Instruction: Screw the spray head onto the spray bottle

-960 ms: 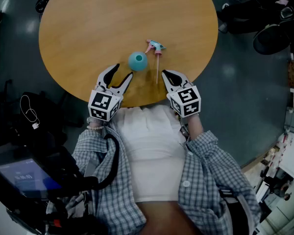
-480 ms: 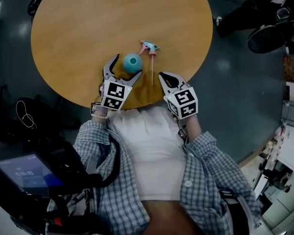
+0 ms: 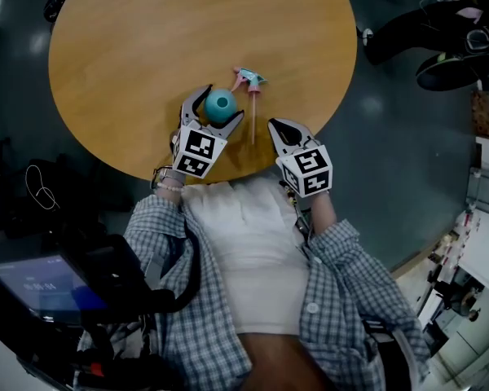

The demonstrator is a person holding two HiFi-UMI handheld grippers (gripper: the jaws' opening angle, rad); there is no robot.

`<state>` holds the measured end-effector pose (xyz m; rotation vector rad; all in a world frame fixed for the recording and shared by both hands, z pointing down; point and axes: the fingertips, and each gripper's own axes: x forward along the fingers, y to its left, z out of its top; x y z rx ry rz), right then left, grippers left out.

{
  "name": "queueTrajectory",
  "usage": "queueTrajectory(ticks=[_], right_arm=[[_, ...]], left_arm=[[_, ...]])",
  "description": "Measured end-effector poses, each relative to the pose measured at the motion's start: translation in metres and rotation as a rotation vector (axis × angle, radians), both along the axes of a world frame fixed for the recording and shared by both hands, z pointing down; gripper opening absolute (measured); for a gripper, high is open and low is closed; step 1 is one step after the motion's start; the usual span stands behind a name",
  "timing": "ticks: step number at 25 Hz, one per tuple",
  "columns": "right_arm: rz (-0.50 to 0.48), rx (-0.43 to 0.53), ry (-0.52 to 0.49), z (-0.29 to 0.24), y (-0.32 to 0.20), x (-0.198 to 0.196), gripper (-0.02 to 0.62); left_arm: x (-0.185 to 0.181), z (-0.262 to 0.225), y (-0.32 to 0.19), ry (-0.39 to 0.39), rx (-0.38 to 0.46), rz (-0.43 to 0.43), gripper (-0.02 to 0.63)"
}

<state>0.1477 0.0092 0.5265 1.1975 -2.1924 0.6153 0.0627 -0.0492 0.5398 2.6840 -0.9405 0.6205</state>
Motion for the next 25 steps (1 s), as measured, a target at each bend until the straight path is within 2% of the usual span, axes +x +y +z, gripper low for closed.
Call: queueTrajectory(ticks=[3,7,9,10,11,13,14,16,22,25], right_arm=[[-0.039,0.003,0.021,0.007,-0.013,0.007,-0.006],[-0.122,0.027,0.108,-0.008,-0.067,0.011,-0.006],[-0.159,0.026,0.119,-0.014,-0.090,0.009,-0.002],[-0.175,0.010,0.098,-0.016,-0.099,0.006,0.005],[-0.189,-0.017,0.059,-0.016,-0.106,0.000,0.044],[-0.206,-0.094,-0.045,-0.014,-0.115,-0.016,0.165],[-0.212,-0.131,-0.084,-0.011,-0.119,-0.024,0.192],[-0.243,-0.181,-0.094,0.001,-0.125,-0.036,0.195],[-0.389,-0.271,0.053,0.040,-0.133,-0.037,0.193],[-0.408,-0.364,0.058,0.055,-0.128,-0.035,0.193]], left_arm=[[0.005,0.007,0.006,-0.001,-0.007,-0.002,0.403],[0.006,-0.004,-0.006,-0.014,-0.013,0.003,0.403],[0.006,-0.006,-0.008,-0.014,-0.010,0.003,0.403],[0.007,-0.006,-0.009,-0.014,-0.009,0.003,0.403],[0.007,-0.006,-0.009,-0.015,-0.011,0.002,0.403],[0.006,-0.005,-0.009,-0.016,-0.018,-0.002,0.403],[0.004,-0.005,-0.008,-0.018,-0.022,-0.005,0.403],[0.002,-0.002,-0.007,-0.021,-0.028,-0.006,0.403],[0.006,0.000,-0.006,-0.011,-0.030,0.001,0.403],[0.006,0.000,-0.004,-0.005,-0.033,0.003,0.403]])
